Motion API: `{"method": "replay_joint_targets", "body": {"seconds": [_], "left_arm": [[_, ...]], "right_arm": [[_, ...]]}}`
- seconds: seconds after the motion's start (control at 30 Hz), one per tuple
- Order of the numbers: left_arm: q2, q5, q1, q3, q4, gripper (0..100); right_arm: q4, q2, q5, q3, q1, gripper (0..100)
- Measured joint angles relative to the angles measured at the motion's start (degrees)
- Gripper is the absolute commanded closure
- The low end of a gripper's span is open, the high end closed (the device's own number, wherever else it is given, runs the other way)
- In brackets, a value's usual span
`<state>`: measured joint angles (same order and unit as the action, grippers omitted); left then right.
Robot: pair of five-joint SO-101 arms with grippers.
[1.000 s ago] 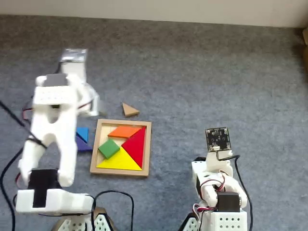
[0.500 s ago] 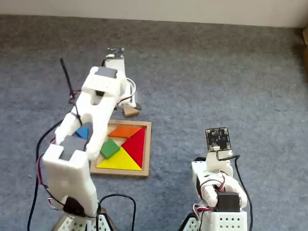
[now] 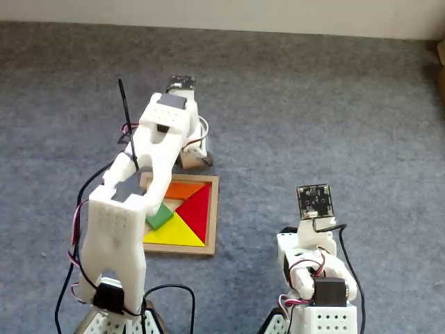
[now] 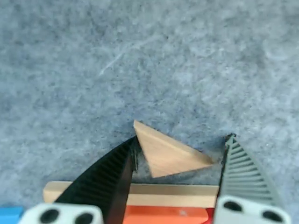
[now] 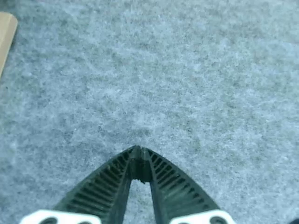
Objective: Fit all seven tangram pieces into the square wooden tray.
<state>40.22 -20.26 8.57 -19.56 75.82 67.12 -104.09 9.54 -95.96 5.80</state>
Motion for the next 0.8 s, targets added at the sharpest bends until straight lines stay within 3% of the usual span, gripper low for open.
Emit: {"method": "replay_joint_targets", "body": {"seconds": [0.17, 0.8], "left_arm": [[2.73, -0.09, 0.09, -5.1, 3.87, 82], [1.41, 4.13, 0.35, -7.38, 7.03, 80]], "right_arm": [[0.0, 0.0, 0.0, 0.0, -0.97, 99.4], [0.0, 0.0, 0.0, 0.0, -1.85, 99.4]]}}
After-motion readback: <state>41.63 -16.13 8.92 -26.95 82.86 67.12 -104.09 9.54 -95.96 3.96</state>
